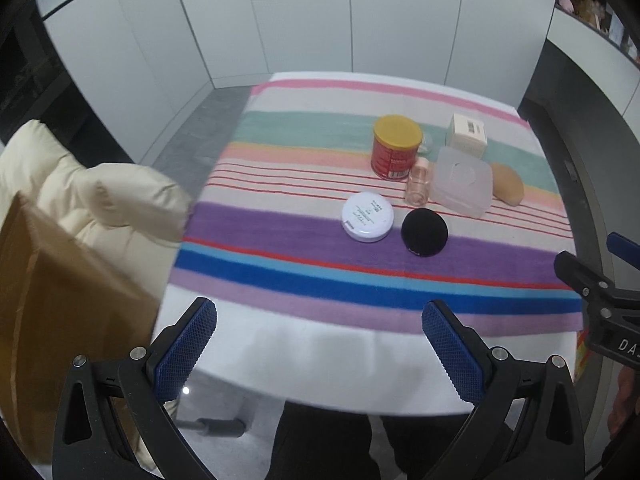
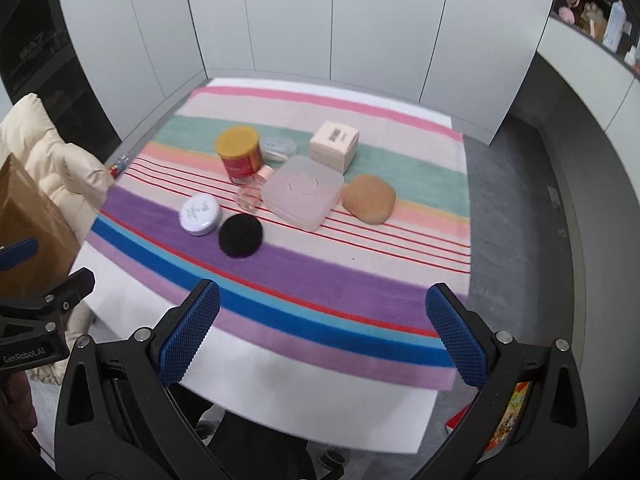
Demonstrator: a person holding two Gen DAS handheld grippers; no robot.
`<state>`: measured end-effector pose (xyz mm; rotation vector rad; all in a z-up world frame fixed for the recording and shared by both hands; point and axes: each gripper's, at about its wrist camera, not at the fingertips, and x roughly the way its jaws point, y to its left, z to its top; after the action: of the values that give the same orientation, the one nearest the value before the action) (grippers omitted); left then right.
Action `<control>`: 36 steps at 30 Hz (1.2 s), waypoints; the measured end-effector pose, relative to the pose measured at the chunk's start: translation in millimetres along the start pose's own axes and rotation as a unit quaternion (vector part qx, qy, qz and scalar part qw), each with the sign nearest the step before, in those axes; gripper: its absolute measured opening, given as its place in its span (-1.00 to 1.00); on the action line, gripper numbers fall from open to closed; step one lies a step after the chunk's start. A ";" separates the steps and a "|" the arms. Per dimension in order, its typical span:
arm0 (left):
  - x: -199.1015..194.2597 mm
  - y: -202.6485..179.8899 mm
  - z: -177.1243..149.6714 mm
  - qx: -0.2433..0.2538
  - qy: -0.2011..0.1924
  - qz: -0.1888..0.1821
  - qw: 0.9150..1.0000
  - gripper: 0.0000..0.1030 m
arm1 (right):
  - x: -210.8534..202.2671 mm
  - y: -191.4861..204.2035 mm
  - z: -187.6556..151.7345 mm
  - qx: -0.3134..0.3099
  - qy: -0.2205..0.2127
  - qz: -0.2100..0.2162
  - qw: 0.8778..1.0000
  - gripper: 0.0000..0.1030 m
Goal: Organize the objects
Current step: 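Grasp the white round compact with the left tool while the right tool grasps the tan sponge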
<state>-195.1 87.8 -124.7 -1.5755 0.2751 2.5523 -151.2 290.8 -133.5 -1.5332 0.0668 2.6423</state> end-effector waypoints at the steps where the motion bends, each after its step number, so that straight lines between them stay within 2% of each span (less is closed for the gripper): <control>1: 10.5 -3.3 2.3 0.002 0.003 -0.002 1.000 1.00 | 9.5 -1.7 0.2 0.001 0.005 0.000 1.000 1.00; 8: 70.8 -13.0 10.2 0.009 0.024 -0.003 1.000 0.94 | 75.1 -15.1 2.6 0.017 0.032 0.002 0.999 1.00; 16: 127.9 -16.0 20.5 0.010 0.040 -0.014 0.999 0.84 | 121.1 -32.6 7.1 0.023 0.040 -0.016 0.999 1.00; 20: 141.0 -14.9 26.3 -0.004 0.033 -0.030 0.999 0.84 | 142.2 -50.0 11.5 0.054 0.059 -0.022 0.997 1.00; 26: 150.0 -20.2 39.5 -0.007 0.018 -0.041 0.999 0.80 | 156.9 -60.7 24.5 0.058 0.044 -0.032 0.997 0.99; 30: 152.6 -27.7 46.0 0.003 0.005 -0.046 0.999 0.56 | 166.6 -61.2 40.7 0.055 0.029 -0.028 0.998 0.98; 32: 153.1 -30.4 48.3 0.002 0.000 -0.047 0.999 0.40 | 171.1 -60.9 50.1 0.054 0.022 -0.028 0.998 0.87; 33: 152.4 -32.8 49.5 0.004 -0.004 -0.048 0.999 0.23 | 172.1 -60.6 53.0 0.052 0.020 -0.028 0.998 0.83; 34: 153.1 -33.8 52.9 0.007 -0.006 -0.048 0.999 0.14 | 172.7 -60.3 56.4 0.050 0.017 -0.027 0.998 0.71; 36: 152.4 -31.5 56.0 0.009 -0.002 -0.047 0.999 0.14 | 172.4 -58.4 60.9 0.045 0.012 -0.025 0.999 0.49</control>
<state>-305.5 133.1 -239.2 -1.5396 0.2176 2.4736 -283.4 362.8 -252.6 -1.5172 0.1441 2.5467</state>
